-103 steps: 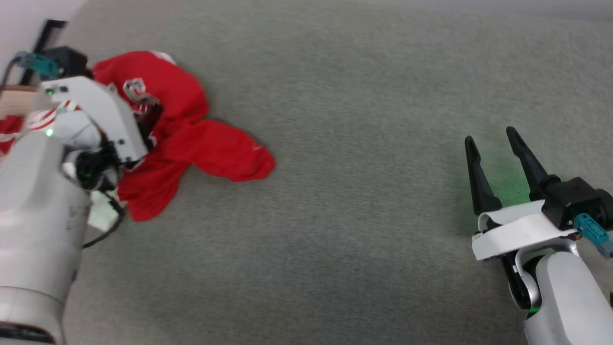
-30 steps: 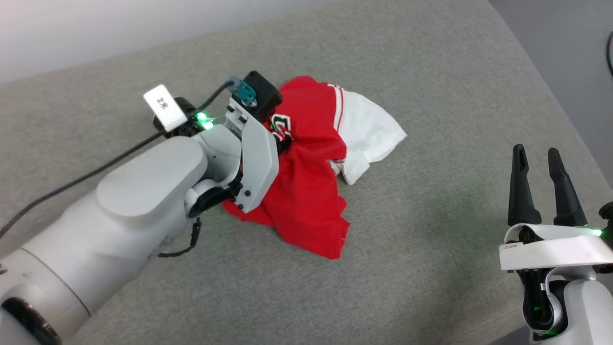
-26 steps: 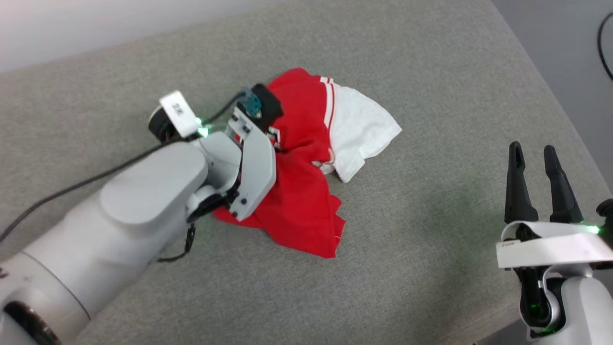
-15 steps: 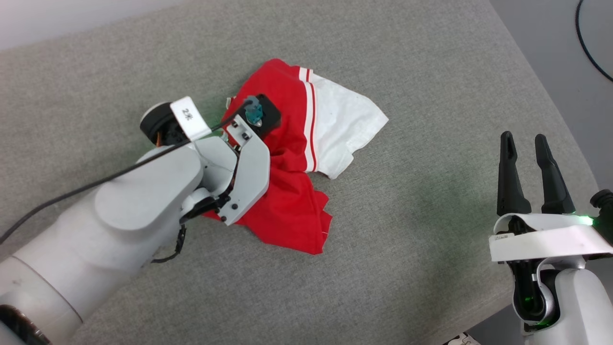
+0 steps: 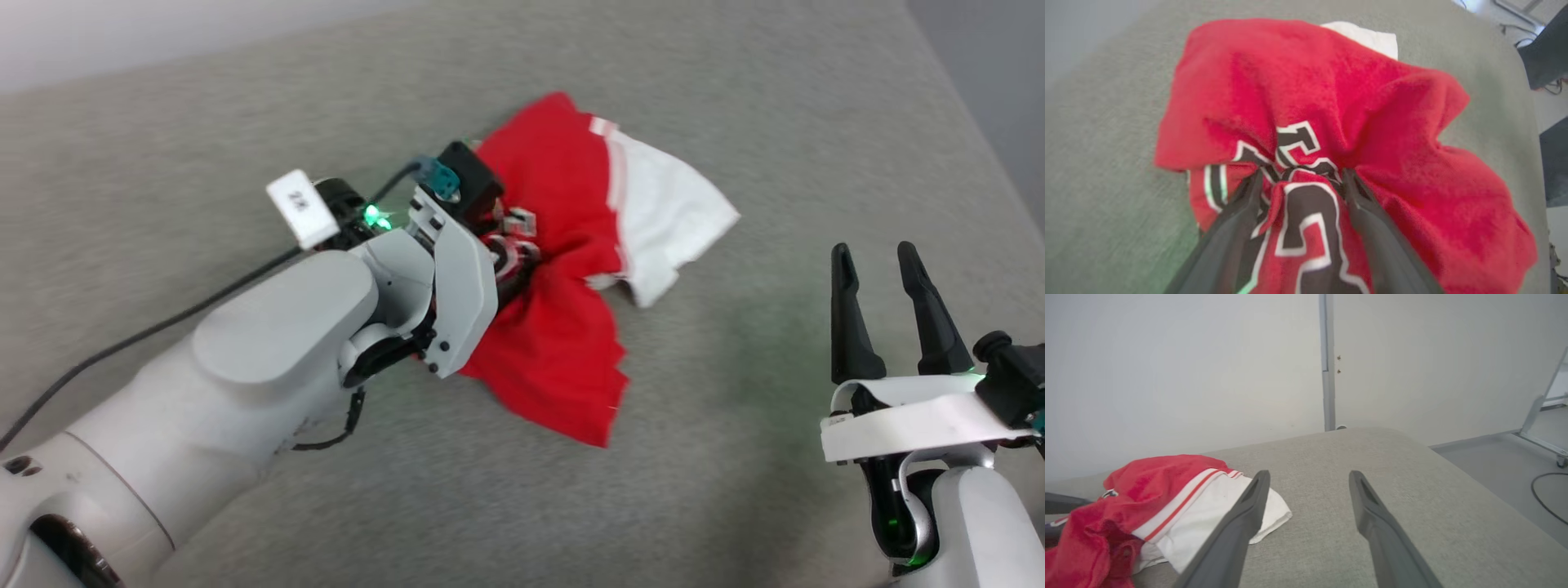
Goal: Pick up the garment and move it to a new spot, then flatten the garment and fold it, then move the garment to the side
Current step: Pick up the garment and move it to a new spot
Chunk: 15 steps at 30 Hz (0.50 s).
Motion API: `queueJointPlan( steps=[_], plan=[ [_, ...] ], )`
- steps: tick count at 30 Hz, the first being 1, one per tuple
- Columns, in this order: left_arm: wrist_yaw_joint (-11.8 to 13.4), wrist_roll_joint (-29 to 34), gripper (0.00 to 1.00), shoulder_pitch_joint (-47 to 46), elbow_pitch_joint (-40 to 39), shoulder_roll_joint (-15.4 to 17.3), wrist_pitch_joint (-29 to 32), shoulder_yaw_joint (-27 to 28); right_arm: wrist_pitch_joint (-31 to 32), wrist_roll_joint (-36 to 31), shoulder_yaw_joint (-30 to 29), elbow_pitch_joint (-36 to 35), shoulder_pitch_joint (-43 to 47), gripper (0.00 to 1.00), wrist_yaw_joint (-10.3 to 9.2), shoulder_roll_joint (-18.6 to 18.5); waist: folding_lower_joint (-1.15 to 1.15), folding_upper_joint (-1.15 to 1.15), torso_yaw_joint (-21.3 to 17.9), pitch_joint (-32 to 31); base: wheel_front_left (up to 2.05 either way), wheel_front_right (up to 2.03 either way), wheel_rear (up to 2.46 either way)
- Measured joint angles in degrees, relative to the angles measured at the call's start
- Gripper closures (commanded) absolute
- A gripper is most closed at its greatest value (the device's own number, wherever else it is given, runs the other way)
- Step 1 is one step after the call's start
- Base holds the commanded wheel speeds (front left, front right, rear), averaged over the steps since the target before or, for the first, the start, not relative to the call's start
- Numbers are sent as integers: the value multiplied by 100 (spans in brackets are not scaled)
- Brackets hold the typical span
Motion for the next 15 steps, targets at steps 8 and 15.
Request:
queueJointPlan(
  steps=[8, 15],
  plan=[
    [1, -966, 0, 408, -198, 121, -1384, 212, 1, -580, -108, 121, 157, 0, 0, -7, 0, 0, 839, -455, 0, 0, 0],
    [3, -1466, 0, 1496, 170, 271, -2806, 641, 0, -658, -245, 278, 461, 0, 0, -269, 0, 0, 1601, -881, 0, 0, 0]
  ],
)
